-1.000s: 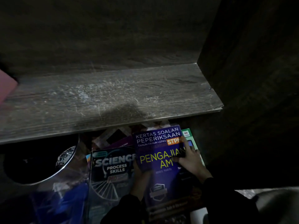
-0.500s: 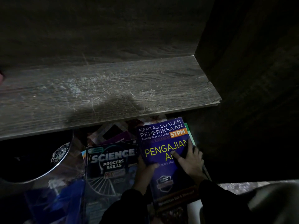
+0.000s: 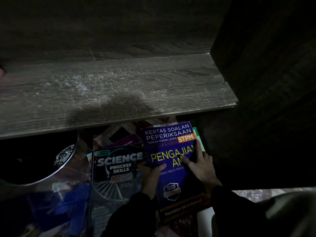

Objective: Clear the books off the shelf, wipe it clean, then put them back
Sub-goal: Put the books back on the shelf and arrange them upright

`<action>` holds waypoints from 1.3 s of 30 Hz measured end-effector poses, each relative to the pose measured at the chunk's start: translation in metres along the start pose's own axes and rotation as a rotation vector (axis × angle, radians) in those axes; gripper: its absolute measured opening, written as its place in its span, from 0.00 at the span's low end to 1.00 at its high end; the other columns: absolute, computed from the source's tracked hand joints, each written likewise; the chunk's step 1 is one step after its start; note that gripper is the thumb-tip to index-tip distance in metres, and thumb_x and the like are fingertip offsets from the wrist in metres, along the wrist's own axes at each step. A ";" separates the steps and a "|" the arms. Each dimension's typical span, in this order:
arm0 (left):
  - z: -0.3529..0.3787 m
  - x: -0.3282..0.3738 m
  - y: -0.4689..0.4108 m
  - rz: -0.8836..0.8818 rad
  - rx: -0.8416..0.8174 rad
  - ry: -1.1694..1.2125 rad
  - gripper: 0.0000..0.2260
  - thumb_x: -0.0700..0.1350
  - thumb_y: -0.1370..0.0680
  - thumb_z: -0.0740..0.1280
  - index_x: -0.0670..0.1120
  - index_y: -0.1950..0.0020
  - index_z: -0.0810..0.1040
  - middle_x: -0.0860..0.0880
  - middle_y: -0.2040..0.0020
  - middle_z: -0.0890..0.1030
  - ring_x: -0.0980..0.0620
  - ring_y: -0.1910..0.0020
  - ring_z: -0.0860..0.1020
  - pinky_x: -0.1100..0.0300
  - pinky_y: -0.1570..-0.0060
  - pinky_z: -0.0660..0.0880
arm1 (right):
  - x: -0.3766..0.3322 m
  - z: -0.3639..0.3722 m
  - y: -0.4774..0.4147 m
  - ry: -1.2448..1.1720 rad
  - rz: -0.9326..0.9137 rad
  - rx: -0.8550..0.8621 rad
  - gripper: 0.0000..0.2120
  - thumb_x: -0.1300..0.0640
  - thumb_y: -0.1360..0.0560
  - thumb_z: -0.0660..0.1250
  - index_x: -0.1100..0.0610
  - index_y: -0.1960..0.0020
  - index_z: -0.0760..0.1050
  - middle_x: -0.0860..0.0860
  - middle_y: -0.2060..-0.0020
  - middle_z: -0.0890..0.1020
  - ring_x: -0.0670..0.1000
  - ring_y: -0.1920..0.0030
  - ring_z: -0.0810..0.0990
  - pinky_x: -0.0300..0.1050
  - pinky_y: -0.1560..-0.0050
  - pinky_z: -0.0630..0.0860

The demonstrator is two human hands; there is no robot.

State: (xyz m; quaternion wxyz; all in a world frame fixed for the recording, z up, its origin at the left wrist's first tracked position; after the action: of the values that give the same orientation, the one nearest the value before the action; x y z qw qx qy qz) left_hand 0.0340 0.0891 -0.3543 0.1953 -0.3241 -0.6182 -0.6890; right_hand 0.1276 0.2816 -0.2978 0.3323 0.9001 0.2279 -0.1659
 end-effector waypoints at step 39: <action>-0.071 0.100 0.032 0.170 -0.312 -0.538 0.22 0.41 0.23 0.68 0.55 0.30 0.70 0.47 0.29 0.69 0.47 0.35 0.72 0.53 0.37 0.72 | -0.075 0.019 0.050 -0.523 0.027 -0.581 0.49 0.70 0.36 0.73 0.42 0.25 0.54 0.51 0.43 0.79 0.55 0.45 0.80 0.49 0.47 0.78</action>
State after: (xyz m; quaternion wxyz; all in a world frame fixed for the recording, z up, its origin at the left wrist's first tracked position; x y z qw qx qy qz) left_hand -0.0308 0.0280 -0.2643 0.0296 -0.5712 -0.5052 -0.6462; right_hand 0.0875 0.2126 -0.2512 0.6224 0.6986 0.1612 -0.3141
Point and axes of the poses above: each hand's wrist, its own y-axis away from the middle knuckle, its own z-axis out of the palm, x = y × z, the point moved 8 cm from there along -y, towards the middle knuckle
